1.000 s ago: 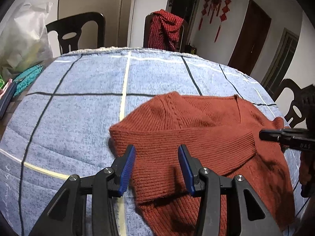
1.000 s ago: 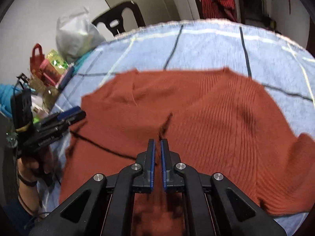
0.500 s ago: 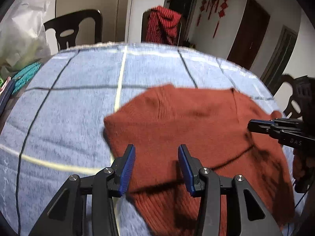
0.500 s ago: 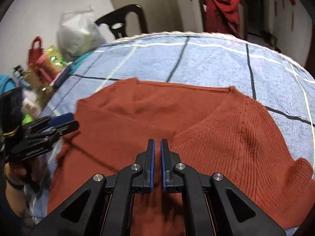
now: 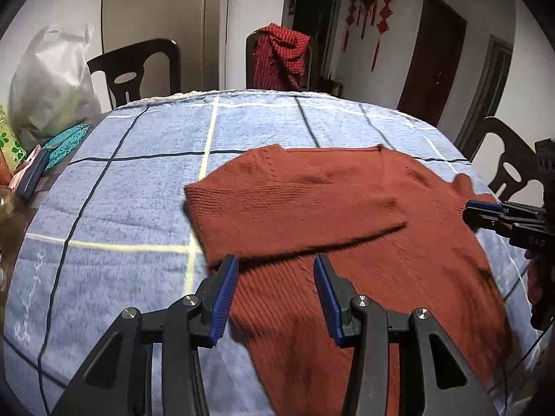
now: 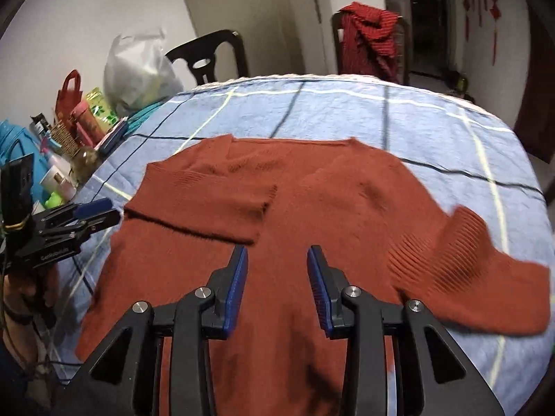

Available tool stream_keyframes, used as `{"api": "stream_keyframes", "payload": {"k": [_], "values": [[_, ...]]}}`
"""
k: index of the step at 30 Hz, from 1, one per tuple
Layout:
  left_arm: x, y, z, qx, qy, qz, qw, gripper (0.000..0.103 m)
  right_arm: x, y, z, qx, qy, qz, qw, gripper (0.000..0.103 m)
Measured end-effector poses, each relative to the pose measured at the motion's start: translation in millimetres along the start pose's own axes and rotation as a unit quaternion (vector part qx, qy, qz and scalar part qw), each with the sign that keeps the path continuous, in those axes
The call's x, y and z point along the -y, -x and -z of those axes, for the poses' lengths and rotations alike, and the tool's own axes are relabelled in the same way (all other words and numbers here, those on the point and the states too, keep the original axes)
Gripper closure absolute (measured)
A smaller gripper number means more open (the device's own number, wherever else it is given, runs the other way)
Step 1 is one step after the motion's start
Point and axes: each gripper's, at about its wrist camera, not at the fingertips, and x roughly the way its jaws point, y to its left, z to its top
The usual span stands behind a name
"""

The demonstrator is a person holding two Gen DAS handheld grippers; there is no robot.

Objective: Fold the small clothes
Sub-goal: 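Grasp the other sleeve cuff with the right gripper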

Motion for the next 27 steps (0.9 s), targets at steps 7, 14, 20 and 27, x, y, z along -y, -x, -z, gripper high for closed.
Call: {"api": "stream_keyframes", "payload": {"k": [7, 14, 20, 27], "values": [[20.7, 10.3, 15.0, 0.012, -0.007, 0.005, 0.9999, 0.055, 40.0, 24.9, 30.4, 0.009, -0.056, 0.032, 0.998, 0.066], [35.9, 0.0, 10.4, 0.006, -0.01, 0.013, 0.9998, 0.05, 95.3, 42.9, 52.6, 0.022, -0.143, 0.068, 0.987, 0.066], [44.6, -18.1, 9.9, -0.009, -0.009, 0.016, 0.9998, 0.049, 147.8, 52.0, 70.3, 0.021, -0.239, 0.111, 0.964, 0.066], [43.9, -34.4, 14.3, -0.027, -0.005, 0.016, 0.9995, 0.049, 189.6, 61.7, 78.9, 0.054, -0.329, 0.092, 0.938, 0.066]]}}
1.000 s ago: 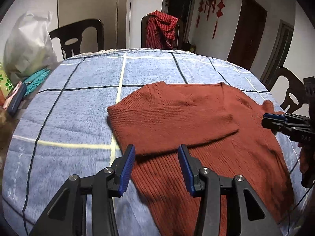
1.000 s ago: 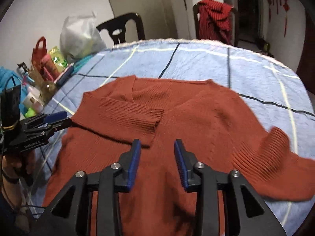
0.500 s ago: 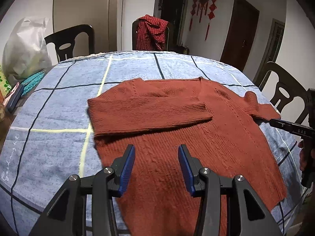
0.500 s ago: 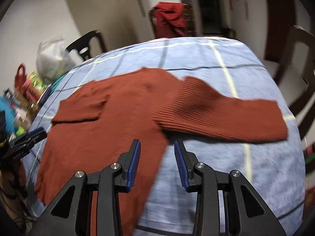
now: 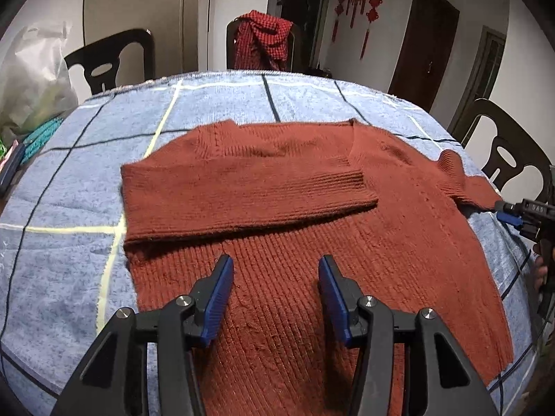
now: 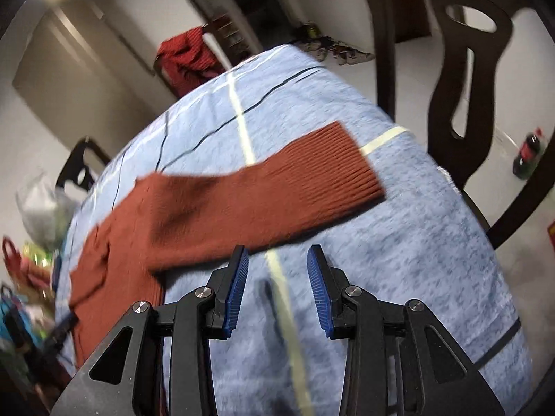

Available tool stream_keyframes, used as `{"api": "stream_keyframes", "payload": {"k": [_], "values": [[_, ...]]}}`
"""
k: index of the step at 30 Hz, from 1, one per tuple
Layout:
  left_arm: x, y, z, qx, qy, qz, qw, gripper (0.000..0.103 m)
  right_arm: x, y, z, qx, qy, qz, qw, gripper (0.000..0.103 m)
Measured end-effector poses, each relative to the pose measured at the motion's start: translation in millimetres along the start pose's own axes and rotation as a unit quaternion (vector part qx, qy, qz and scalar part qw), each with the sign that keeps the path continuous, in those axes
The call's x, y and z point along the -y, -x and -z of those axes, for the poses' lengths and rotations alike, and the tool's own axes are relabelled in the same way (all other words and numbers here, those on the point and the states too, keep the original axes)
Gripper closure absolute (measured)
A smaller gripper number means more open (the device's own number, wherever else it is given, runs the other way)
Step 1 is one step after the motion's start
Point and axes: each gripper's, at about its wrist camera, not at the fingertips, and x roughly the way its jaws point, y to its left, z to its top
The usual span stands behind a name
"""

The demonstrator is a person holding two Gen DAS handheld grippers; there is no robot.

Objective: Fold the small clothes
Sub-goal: 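Grasp the other sleeve cuff with the right gripper, then lay the held sleeve across the sweater body and open the right gripper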

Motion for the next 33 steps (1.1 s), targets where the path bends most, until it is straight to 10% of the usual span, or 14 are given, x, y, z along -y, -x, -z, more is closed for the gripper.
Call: {"api": "stream_keyframes", "payload": {"k": [9, 12, 15, 24, 33], "values": [[-2.8, -7.0, 2.6, -0.011, 0.011, 0.006, 0.9999, 0.047, 18.8, -8.6, -19.1, 0.034, -0.07, -0.022, 0.997, 0.067], [-2.2, -7.4, 2.7, -0.011, 0.012, 0.008, 0.9998, 0.046, 16.7, -13.2, -27.2, 0.031, -0.061, -0.008, 0.998, 0.092], [-4.3, -7.2, 3.0, -0.01, 0.017, 0.014, 0.9997, 0.046, 4.1, -9.1, -31.3, 0.038, -0.044, -0.018, 0.998, 0.093], [-3.3, -7.7, 2.9, -0.011, 0.015, 0.018, 0.9997, 0.043, -103.3, 10.6, -36.8, 0.05, 0.071, -0.116, 0.989, 0.093], [-3.7, -5.3, 2.9, -0.009, 0.017, 0.018, 0.9997, 0.043, -210.7, -63.5, 6.2, -0.062, 0.177, -0.189, 0.964, 0.093]]}}
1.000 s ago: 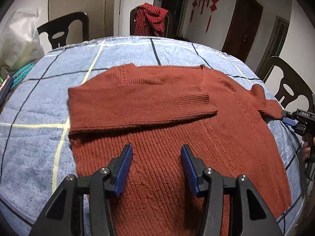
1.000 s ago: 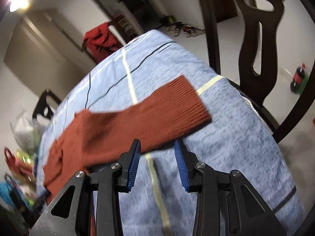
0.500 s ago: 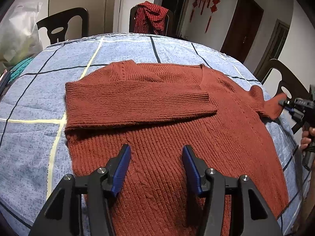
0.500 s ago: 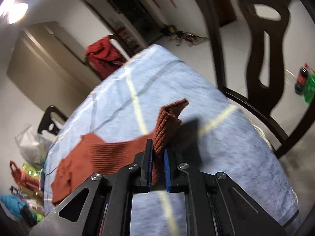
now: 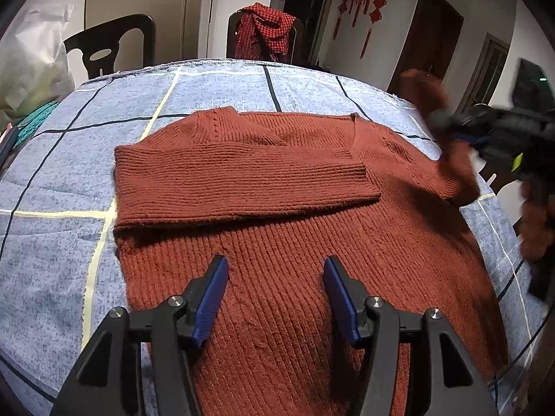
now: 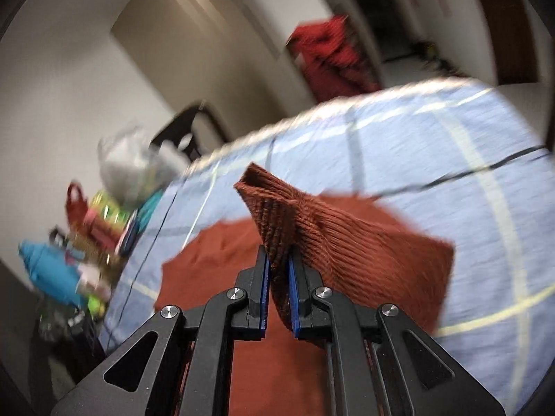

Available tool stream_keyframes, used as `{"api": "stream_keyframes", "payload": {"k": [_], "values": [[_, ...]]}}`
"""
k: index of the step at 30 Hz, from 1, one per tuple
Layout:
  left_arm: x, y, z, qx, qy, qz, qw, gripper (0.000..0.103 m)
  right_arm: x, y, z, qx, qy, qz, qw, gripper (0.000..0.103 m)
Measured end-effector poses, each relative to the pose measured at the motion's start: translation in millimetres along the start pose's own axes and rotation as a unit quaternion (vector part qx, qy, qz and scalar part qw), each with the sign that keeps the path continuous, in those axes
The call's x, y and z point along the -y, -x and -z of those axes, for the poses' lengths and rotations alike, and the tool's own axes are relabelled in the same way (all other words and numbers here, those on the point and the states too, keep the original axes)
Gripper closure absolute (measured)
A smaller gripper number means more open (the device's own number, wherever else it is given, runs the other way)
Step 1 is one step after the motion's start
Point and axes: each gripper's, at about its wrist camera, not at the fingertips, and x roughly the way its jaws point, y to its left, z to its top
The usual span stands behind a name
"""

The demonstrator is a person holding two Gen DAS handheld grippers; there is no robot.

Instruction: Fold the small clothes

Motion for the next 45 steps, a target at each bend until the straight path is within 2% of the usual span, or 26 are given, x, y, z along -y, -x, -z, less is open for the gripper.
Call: {"api": "stream_keyframes", "payload": {"k": [3, 5, 9, 14, 20, 22, 23, 24, 25, 27, 28, 33, 35, 37, 41, 42, 45], "values": [[-1.1, 4.0, -1.5, 0.0, 0.0, 0.004, 1.0, 0.043, -6.7, -34.7, 20.9, -0.067, 0.017, -0.021, 0.997, 0.091], [-2.4, 8.8, -5.3, 0.005, 0.002, 0.011, 0.9999, 0.043, -10.3, -39.6, 33.0, -0.08, 0.029, -0.026, 0.996, 0.085], [-1.7, 18.7, -20.3, 0.023, 0.002, 0.026, 0.9994, 0.043, -14.6, -16.1, 38.1, -0.066, 0.051, -0.045, 0.995, 0.083], [10.3, 12.4, -46.6, 0.035, -0.002, 0.056, 0.9978, 0.043, 3.8, 18.1, 43.4, -0.039, 0.054, -0.015, 0.998, 0.083], [33.7, -36.5, -70.0, -0.015, -0.021, 0.091, 0.9955, 0.044, 30.5, 36.1, 47.5, -0.022, 0.028, 0.019, 0.999, 0.083], [37.4, -51.1, -71.6, -0.031, -0.023, 0.088, 0.9953, 0.058, 35.4, 39.2, 47.6, -0.018, 0.02, 0.023, 0.999, 0.083], [39.1, -58.0, -72.1, -0.04, -0.025, 0.088, 0.995, 0.06, 36.4, 40.2, 48.1, -0.016, 0.018, 0.024, 0.999, 0.083], [40.2, -61.3, -71.2, -0.043, -0.026, 0.084, 0.9952, 0.066, 37.5, 41.7, 48.1, -0.014, 0.018, 0.026, 0.999, 0.083], [42.5, -62.1, -70.7, -0.04, -0.03, 0.081, 0.9955, 0.077, 38.2, 42.7, 47.9, -0.013, 0.019, 0.028, 0.999, 0.083], [46.2, -61.8, -72.0, -0.042, -0.035, 0.089, 0.9945, 0.092, 39.8, 43.9, 47.4, -0.01, 0.02, 0.03, 0.999, 0.083], [48.3, -60.0, -73.6, -0.04, -0.037, 0.094, 0.994, 0.094, 40.7, 44.0, 46.5, -0.007, 0.02, 0.031, 0.999, 0.083], [53.0, -28.7, -91.4, 0.013, -0.043, 0.121, 0.9916, 0.094, 48.5, 45.1, 39.0, 0.009, 0.011, 0.037, 0.999, 0.083], [47.2, -22.0, -95.4, 0.029, -0.04, 0.112, 0.9924, 0.094, 51.7, 44.3, 36.6, 0.014, 0.008, 0.044, 0.999, 0.083], [38.8, -28.8, -96.1, 0.018, -0.034, 0.101, 0.9941, 0.094, 55.6, 40.5, 35.5, 0.012, 0.007, 0.052, 0.999, 0.083], [22.7, -61.5, -86.0, -0.035, -0.021, 0.062, 0.9973, 0.093, 62.2, 26.3, 34.5, -0.012, 0.014, 0.084, 0.996, 0.083], [19.5, -62.6, -82.8, -0.04, -0.017, 0.063, 0.997, 0.092, 62.3, 24.0, 34.2, -0.019, 0.018, 0.094, 0.995, 0.083], [16.7, -47.9, -79.9, -0.019, -0.017, 0.065, 0.9976, 0.078, 58.6, 28.1, 33.7, -0.018, 0.036, 0.11, 0.993, 0.083]]}}
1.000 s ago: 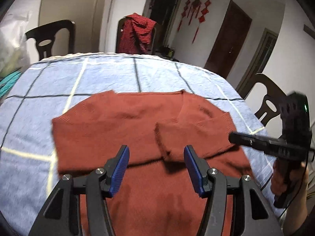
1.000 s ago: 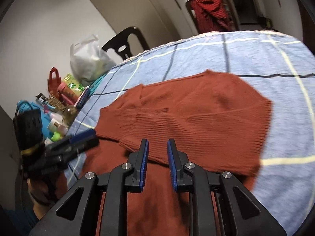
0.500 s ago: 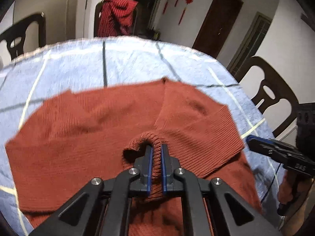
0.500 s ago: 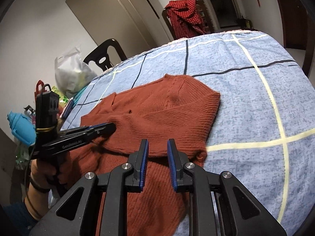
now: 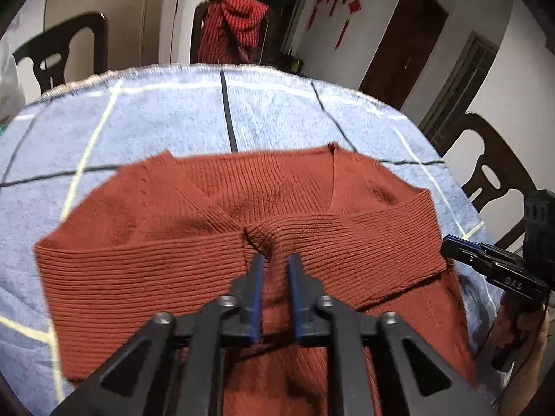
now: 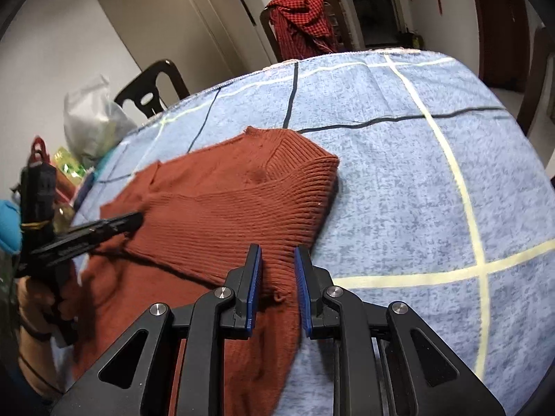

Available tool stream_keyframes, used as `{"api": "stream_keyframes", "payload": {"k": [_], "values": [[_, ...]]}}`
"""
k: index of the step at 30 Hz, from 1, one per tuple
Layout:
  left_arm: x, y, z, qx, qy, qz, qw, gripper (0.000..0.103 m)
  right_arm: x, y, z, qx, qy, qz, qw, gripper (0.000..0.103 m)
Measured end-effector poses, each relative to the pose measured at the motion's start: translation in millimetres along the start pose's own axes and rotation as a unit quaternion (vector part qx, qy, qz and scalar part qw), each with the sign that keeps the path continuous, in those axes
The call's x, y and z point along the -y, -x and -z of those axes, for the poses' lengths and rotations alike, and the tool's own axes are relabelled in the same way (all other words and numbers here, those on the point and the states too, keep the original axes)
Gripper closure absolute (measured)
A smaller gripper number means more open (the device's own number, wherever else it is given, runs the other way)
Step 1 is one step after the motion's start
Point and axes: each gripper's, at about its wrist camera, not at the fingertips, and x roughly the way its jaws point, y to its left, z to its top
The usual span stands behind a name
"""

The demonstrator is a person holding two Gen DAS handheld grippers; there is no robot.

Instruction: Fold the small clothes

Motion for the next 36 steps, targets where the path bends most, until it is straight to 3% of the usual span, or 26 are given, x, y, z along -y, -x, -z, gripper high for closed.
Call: {"api": "stream_keyframes", "payload": {"k": [4, 8, 11, 14, 16, 18, 22, 25, 27, 32, 36], "values": [[0.8, 19.8, -0.8, 0.028, -0.004, -0.001, 0.9996, 0.075, -12.3, 6.4, 0.3, 0.008, 0.036, -0.003, 0.999, 0.085], [13.5, 8.3, 7.7, 0.006, -0.025, 0.009, 0.9996, 0.075, -15.2, -12.8, 10.9, -0.032, 0.069, 0.029, 0.997, 0.086], [19.6, -5.3, 20.7, -0.023, -0.039, 0.011, 0.9989, 0.075, -4.7, -6.9, 12.2, -0.031, 0.061, 0.029, 0.997, 0.089], [25.8, 2.3, 21.7, -0.018, -0.055, 0.01, 0.9983, 0.075, -0.5, 1.2, 9.7, -0.029, 0.06, 0.053, 0.996, 0.089], [27.2, 9.8, 14.4, -0.007, -0.05, 0.023, 0.9985, 0.074, 0.4, 8.8, 3.9, -0.013, 0.05, 0.036, 0.998, 0.089], [29.7, 12.4, 3.5, 0.015, -0.058, 0.004, 0.9982, 0.074, -2.1, 10.5, -4.4, 0.001, 0.048, 0.035, 0.998, 0.089], [28.0, -7.8, -14.4, 0.011, -0.05, 0.0, 0.9987, 0.074, -8.1, -8.6, -22.2, 0.003, 0.049, 0.035, 0.998, 0.087], [21.8, -33.4, -14.5, -0.02, -0.044, -0.012, 0.9987, 0.074, -2.6, -32.8, -28.6, -0.02, 0.048, 0.055, 0.997, 0.087], [22.7, -32.0, -11.2, -0.012, -0.045, -0.013, 0.9988, 0.074, 3.1, -35.5, -29.5, -0.022, 0.041, 0.053, 0.998, 0.087], [29.7, -5.7, 6.0, -0.002, -0.063, -0.01, 0.998, 0.074, -6.7, -9.1, -13.7, -0.016, 0.056, 0.044, 0.997, 0.087], [29.5, -5.8, 21.3, 0.0, -0.074, -0.021, 0.9971, 0.072, -16.6, -11.2, 9.5, -0.038, 0.087, 0.042, 0.995, 0.087]]}}
